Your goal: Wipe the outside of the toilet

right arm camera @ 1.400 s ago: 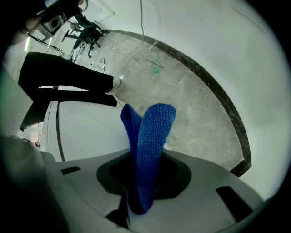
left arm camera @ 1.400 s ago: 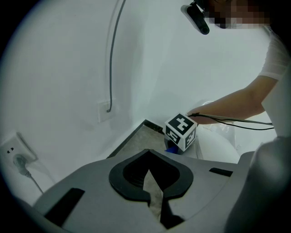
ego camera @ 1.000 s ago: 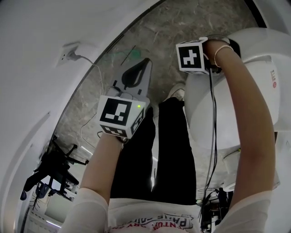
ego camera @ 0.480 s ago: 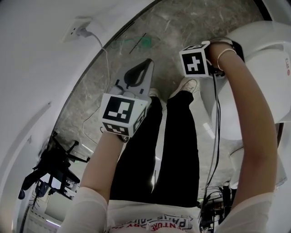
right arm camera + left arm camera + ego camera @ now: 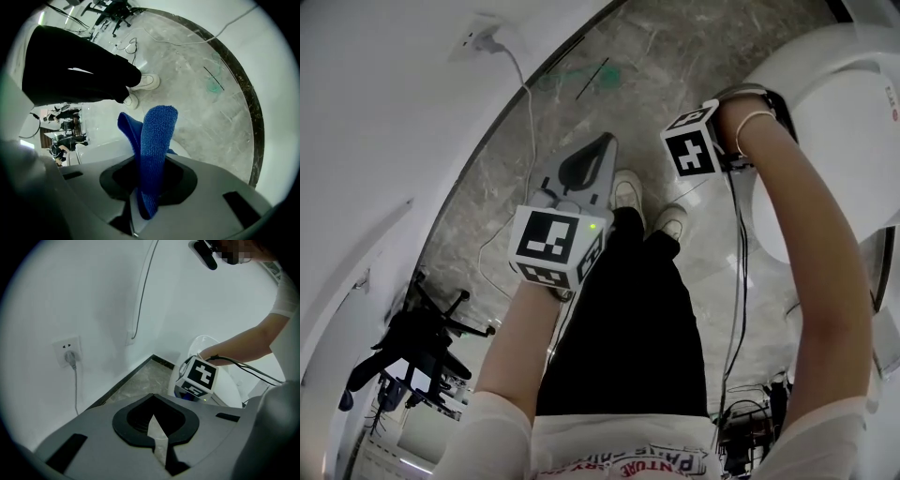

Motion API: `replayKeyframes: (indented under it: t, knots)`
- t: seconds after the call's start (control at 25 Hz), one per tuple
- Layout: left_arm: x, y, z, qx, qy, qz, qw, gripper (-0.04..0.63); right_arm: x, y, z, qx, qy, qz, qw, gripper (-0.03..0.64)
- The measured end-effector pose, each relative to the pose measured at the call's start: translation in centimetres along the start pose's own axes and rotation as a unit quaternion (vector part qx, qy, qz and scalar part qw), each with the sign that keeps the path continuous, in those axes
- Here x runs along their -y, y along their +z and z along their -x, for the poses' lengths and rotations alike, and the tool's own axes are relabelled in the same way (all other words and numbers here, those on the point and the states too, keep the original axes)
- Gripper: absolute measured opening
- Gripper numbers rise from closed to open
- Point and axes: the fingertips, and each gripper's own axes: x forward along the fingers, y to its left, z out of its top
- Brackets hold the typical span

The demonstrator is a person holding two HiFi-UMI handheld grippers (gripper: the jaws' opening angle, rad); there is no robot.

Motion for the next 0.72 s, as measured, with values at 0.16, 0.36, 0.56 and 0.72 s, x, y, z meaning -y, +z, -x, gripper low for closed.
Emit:
replayKeyframes:
  t: [0.16,0.36,0.56,0.72]
  knots:
    - [0.4,-0.9,1.7,0.012,0.016,0.016,0.9997,0.006,-2.5,1.5,-0.2,-0.01,-0.006,0.033,0.999,0.081]
    - [1.4,-2.5,4.2,0.025,0.039,0.036,0.9982,0.006,-5.6,2.8,-0.6,-0.019,-0.002,0.065,0.998,0.081]
    - [2.9,-5.2,6.6,0.028,0.048,0.05,0.9972,0.006,-8.4,4.2,-1.4,-0.03,0.004,0.084,0.996,0.081]
    - [3.4,-7.4,7.7,0.018,0.047,0.047,0.9977,0.006,-9.9,6.2,-2.0,-0.002,0.011,0.057,0.998,0.081]
